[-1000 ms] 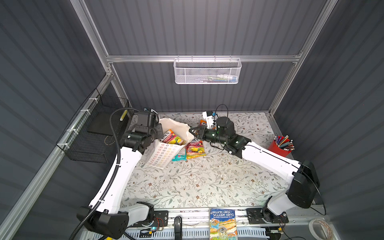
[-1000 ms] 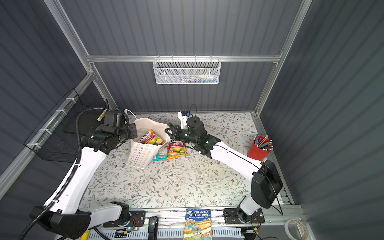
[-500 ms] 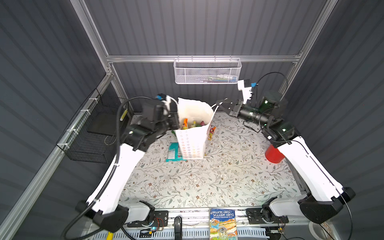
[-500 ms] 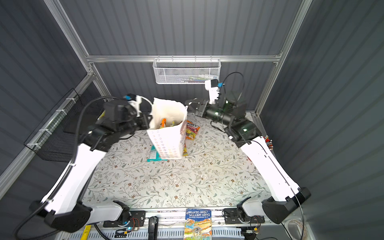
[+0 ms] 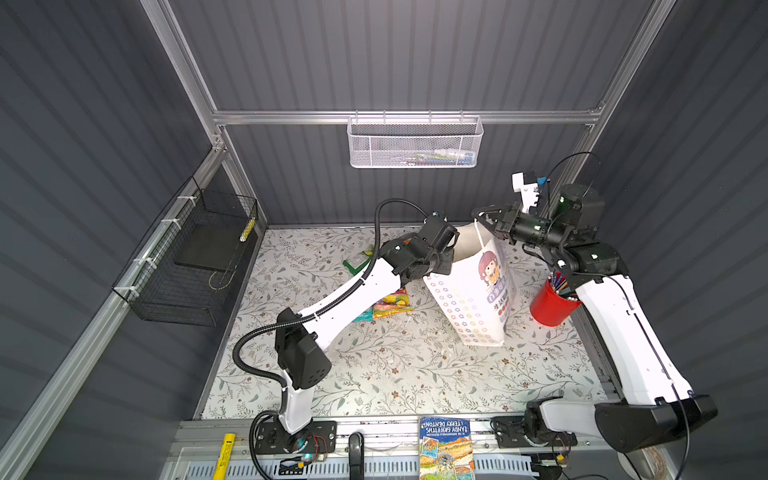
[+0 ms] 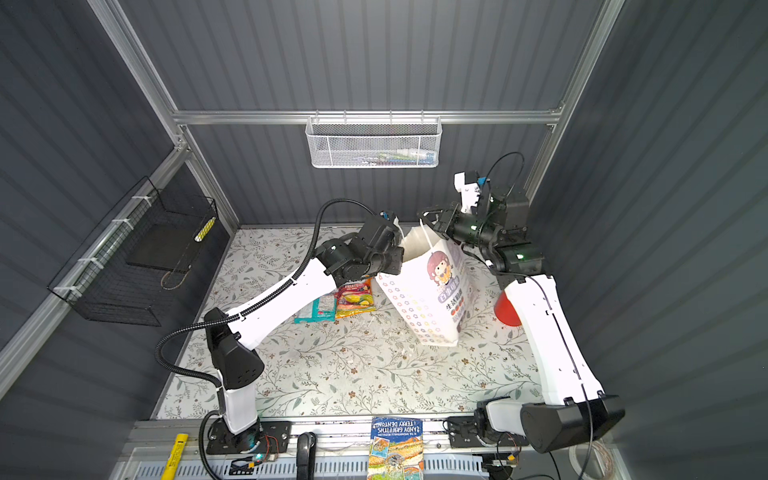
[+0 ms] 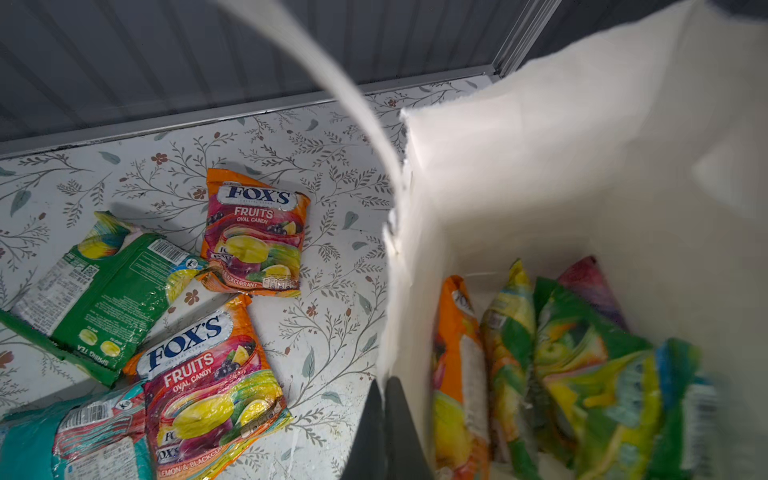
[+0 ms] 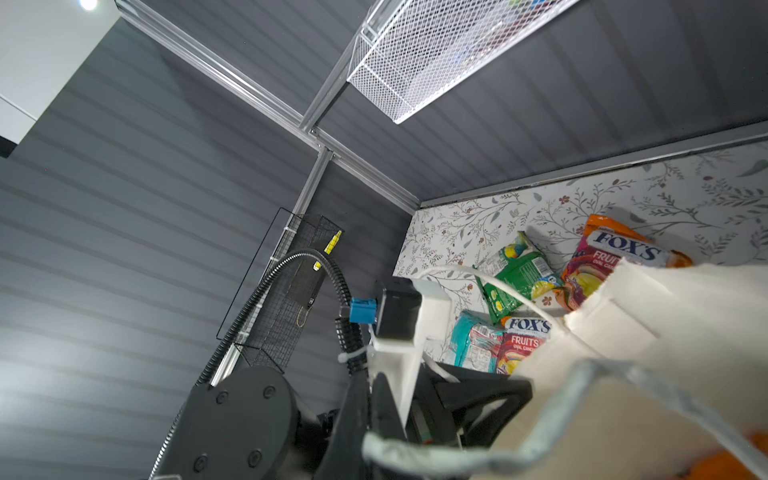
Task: Place the snacks into the paper bag
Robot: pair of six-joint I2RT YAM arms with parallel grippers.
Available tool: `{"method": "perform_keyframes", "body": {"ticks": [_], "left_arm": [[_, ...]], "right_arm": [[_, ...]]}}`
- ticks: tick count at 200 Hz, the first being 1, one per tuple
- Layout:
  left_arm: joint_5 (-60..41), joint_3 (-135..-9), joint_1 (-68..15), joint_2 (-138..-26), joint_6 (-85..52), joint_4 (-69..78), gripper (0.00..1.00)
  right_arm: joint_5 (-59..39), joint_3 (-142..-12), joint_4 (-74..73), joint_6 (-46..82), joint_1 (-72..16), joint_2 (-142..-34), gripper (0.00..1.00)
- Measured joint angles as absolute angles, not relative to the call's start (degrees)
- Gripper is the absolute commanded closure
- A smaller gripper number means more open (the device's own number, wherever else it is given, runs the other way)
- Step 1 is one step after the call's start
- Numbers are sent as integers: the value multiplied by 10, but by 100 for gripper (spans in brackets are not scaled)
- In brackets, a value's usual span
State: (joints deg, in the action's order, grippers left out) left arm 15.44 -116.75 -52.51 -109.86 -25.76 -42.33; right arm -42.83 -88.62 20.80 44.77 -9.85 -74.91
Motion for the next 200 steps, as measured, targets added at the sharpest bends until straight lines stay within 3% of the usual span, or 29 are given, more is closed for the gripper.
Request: {"method": "perform_keyframes", "body": {"ticks": [47,80,138,162,200], "left_arm": [[183,-1165,-542,-1100,-258,-415,100],[211,-1062,-565,-1073,-263,-362,100],[234,-984,-573,-1008,-279,-313,98],[234,-960,-573,-981,-282,-306,83],[234,-961,-573,-977,-284,-292,39]], "right_arm": [[-458,-778,165,463,-56,-712,100],[-457,-677,136,460,-48,-664,100],[-464,-663,128,448,-25,-621,100],[-474,-663,121,452,-4,-621,100],[-487,-655,109,461,21,-621,98]]}}
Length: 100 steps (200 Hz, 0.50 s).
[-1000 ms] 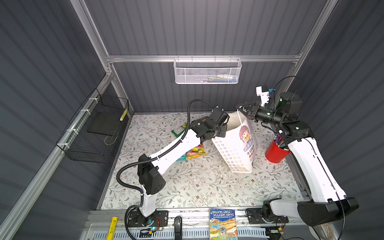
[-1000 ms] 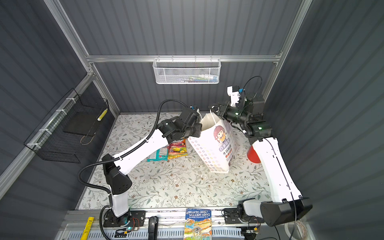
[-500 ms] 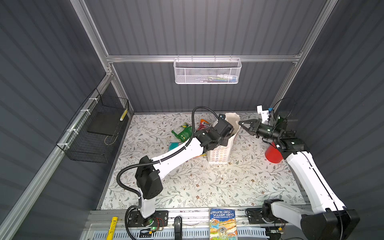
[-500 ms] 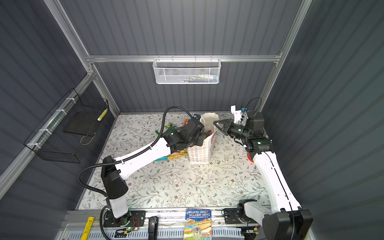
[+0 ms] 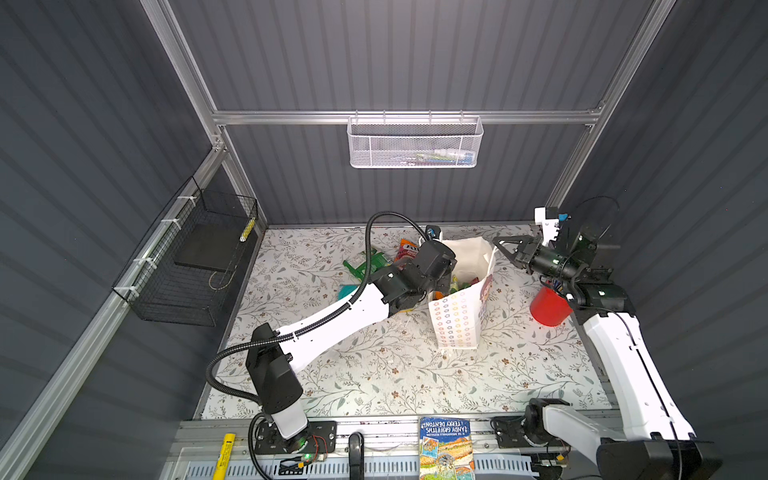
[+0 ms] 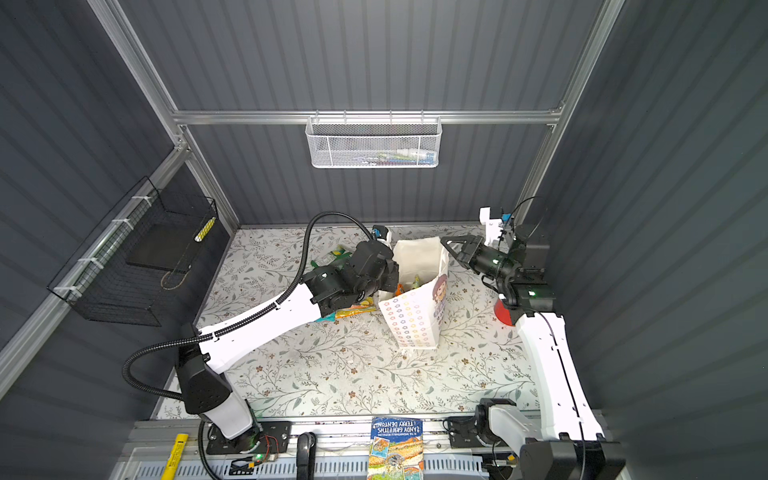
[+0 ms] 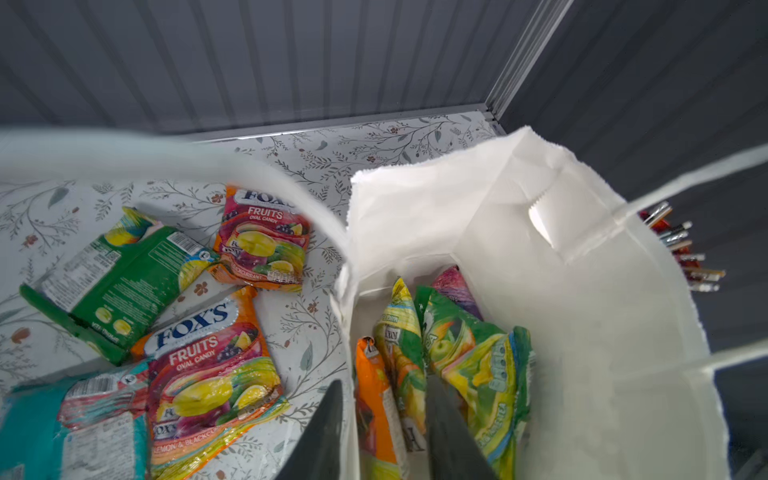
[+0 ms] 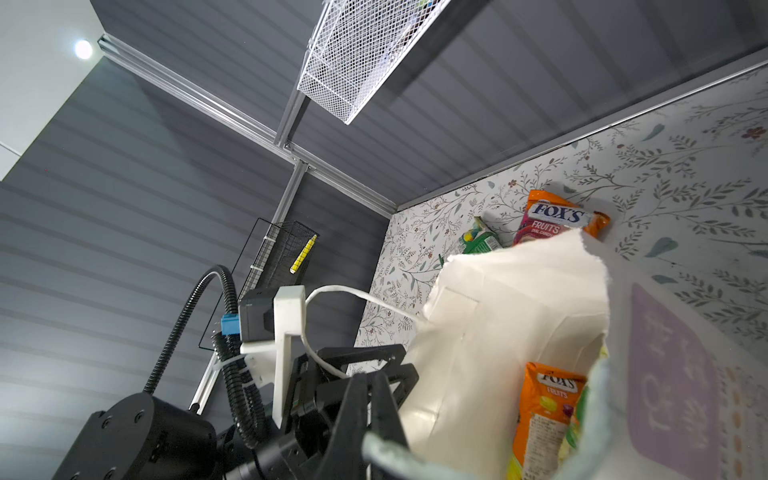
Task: Place the snacks into the paper bag
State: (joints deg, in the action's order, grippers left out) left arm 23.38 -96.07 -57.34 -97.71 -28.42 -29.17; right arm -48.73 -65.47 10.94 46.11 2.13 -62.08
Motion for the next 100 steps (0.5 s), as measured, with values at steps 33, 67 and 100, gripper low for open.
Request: {"method": "perform_keyframes", "body": {"ticks": [33,67,100], "left_arm": [[215,-961,-573,-971,-272,-291,6],[192,-962,-573,-952,-252,-299,0],[175,-989,-573,-945,-228,-330,0]], "right_arm": [[-477,-636,118,457,30,-598,90],[-444,-627,149,429,33,-539,44],[-368,-620,206,396,34,-478,17]]}}
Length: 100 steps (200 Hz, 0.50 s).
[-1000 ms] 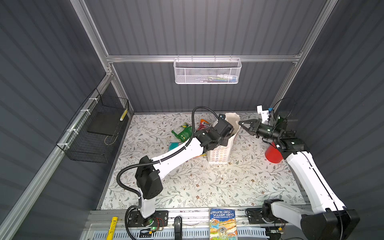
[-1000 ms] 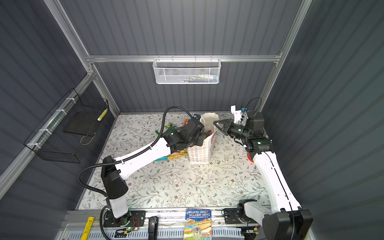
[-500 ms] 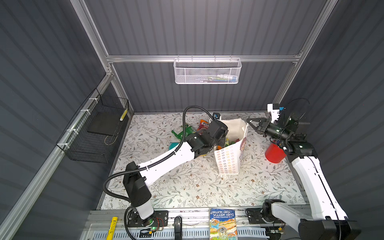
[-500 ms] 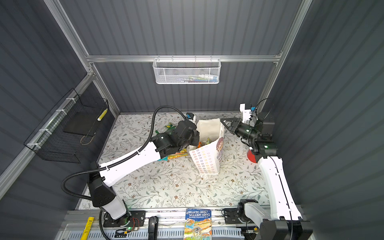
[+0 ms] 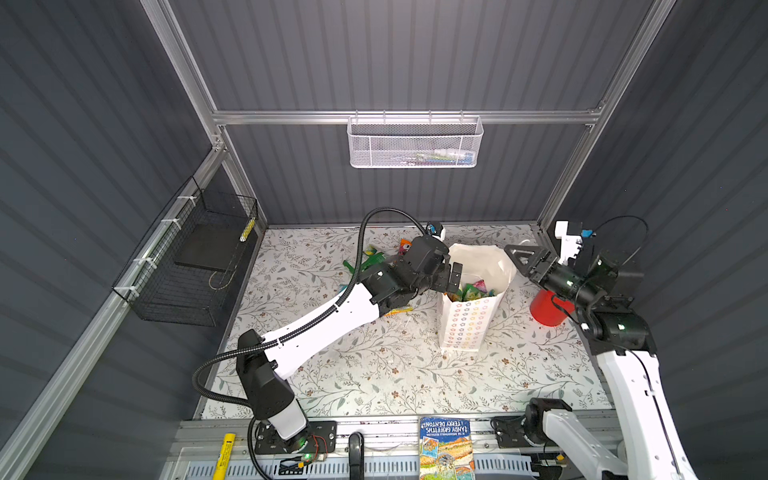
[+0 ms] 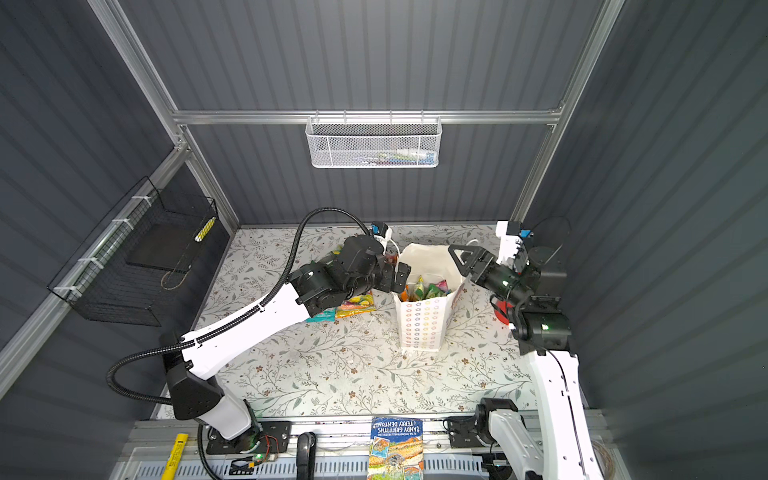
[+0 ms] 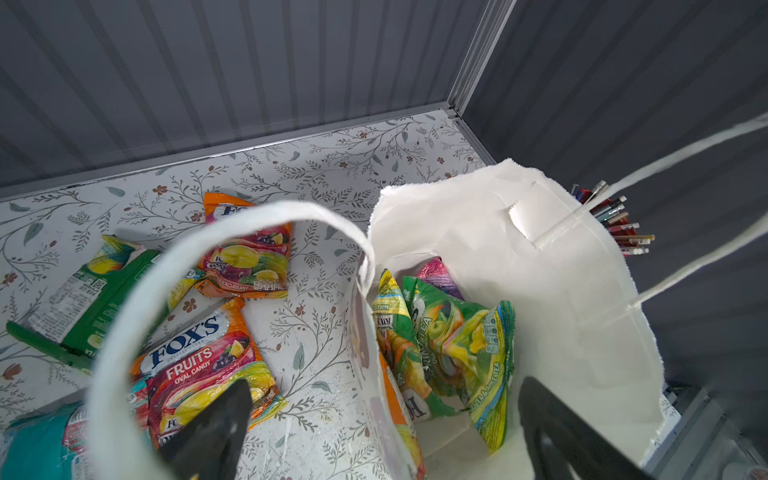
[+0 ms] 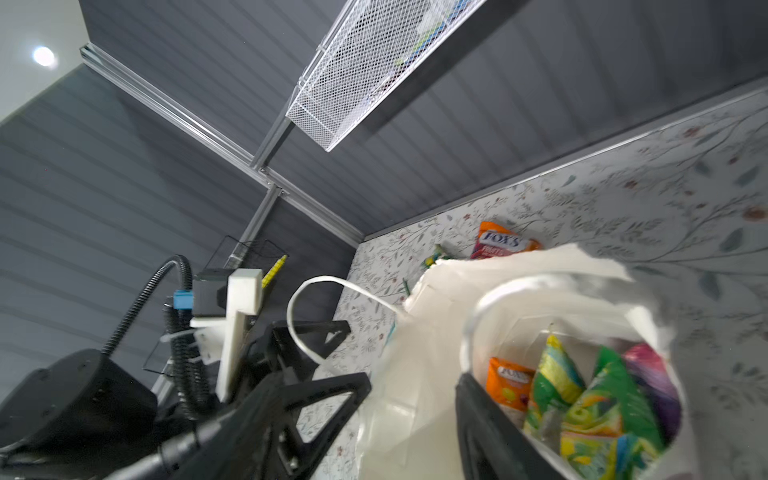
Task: Place the snacks into the paper bag
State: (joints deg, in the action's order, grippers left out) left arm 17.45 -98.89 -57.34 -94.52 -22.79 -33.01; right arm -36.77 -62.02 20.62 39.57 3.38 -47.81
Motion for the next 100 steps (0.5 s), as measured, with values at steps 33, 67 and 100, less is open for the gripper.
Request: {"method": "perform_keyframes", "body": {"ticks": [33,67,100], "left_arm": [[169,-1013,-573,-941,-204,-361,0],[171,-994,-573,-914,-194,-371,0],[198,-944,-573,-850,-190,-373,0]], "right_arm": [[-228,-615,286,364,34,-409,5],[-95,-612,337,340,19,-366,1],[-1,-585,354,334,-54,-390,1]]}}
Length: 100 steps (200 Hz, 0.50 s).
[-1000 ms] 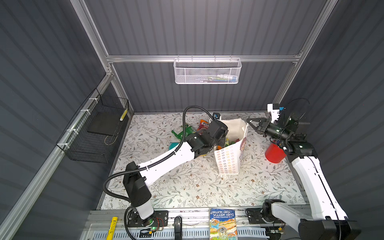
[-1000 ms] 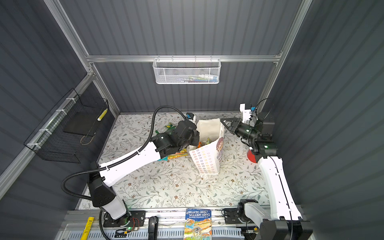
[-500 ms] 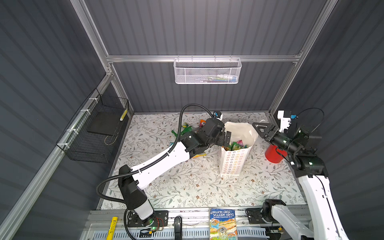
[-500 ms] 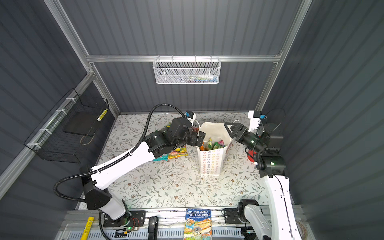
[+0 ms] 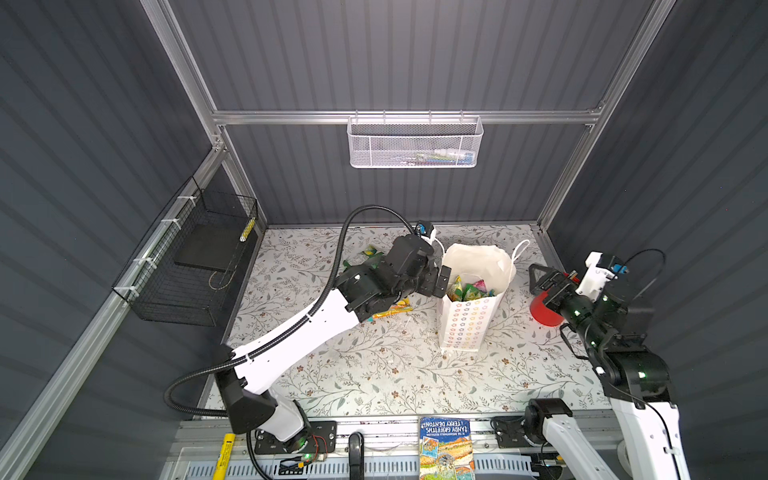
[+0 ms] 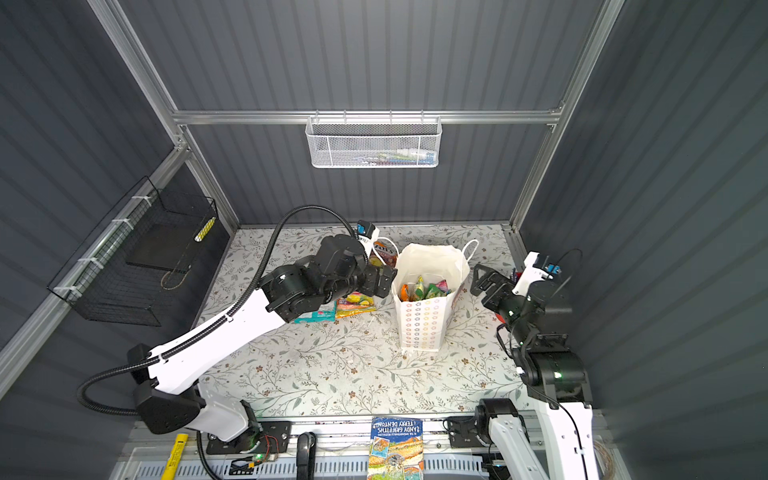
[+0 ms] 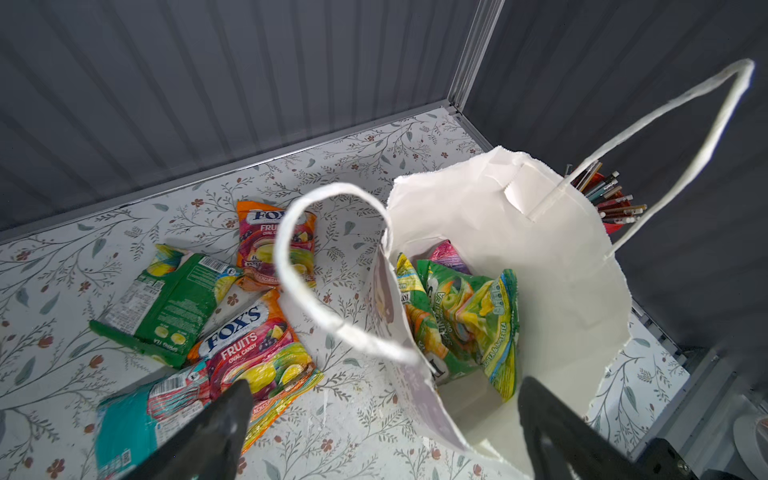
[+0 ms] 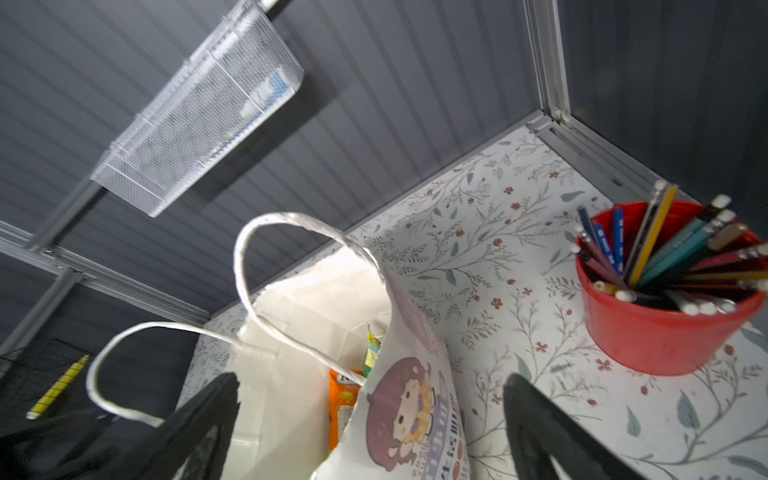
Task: Place the snacks into the paper bag
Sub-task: 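Release the bag with the left gripper and move it toward the remaining candy bags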
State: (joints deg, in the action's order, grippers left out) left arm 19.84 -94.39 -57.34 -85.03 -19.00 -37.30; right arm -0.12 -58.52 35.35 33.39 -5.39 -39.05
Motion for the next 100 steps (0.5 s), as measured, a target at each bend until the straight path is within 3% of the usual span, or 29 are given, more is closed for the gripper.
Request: {"method": "perform_keyframes", "body": {"ticks": [29,68,85,100], "left_arm": [[236,-908,-573,-808,-190,-374,0],[280,-851,-573,-760,-190,-384,0],[294,-834,-573,-741,-191,-391,0],[304,-807,-573,-719,-191,-387,0]], "right_arm": [[98,-585,371,348,-157,-453,1],[193,-627,402,396,-202,-565,1],[222,-646,414,417,-203,-604,14],[236,-647,419,427,-204,-617,38]]}}
